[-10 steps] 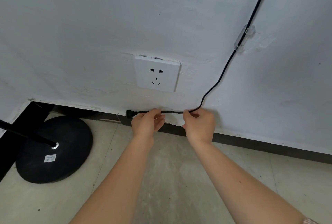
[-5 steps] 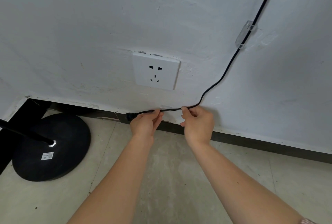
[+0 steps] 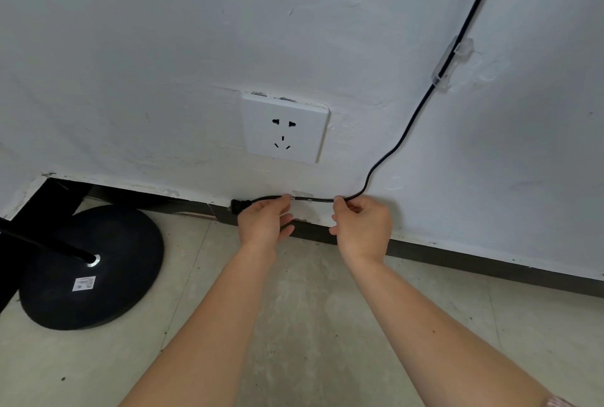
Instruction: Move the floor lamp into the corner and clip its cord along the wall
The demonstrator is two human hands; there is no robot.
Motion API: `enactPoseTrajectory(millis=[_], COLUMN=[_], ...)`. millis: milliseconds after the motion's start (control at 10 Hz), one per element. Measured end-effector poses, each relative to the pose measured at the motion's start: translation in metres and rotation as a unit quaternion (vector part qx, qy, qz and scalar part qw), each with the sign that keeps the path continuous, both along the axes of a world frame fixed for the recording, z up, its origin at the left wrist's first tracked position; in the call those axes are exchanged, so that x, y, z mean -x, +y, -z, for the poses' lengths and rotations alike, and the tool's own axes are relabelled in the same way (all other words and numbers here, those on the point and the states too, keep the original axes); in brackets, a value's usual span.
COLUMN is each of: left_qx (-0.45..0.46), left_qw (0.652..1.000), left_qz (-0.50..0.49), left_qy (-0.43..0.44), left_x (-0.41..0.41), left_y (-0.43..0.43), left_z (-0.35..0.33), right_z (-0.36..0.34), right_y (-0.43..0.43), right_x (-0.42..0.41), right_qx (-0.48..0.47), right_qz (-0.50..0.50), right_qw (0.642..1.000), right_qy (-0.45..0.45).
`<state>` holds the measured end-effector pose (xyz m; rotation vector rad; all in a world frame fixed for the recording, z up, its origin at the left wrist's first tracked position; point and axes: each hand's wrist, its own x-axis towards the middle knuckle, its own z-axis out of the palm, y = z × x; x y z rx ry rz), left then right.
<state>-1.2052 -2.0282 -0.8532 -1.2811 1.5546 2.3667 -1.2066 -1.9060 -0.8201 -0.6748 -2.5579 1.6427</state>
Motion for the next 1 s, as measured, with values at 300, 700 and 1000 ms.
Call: enactPoseTrajectory(millis=[300,700,1000], left_qx=[-0.036,-0.023,0.101], left_qw=[0.998,0.996,0.989], left_qz=[0.056,0.081,0.101], left_qy=[-0.006,-0.035,-0.021], left_x=[0.0,-0.003,-0.036], left_y=[-0.001,-0.006,-0.015], left_z=[-0.001,-0.005,-0.045], right_z=[0.002,0.004,-0.037], right_y=[-0.004,-0.006,0.009], right_x=[0.001,-0.001,-0.015], right_qx=[0.019,0.009,-0.051], right_qz=[-0.001,-0.012,-0.102], right_qw=[1.0,0.999,0.989], right_qy=[-0.015,-0.033,-0.094])
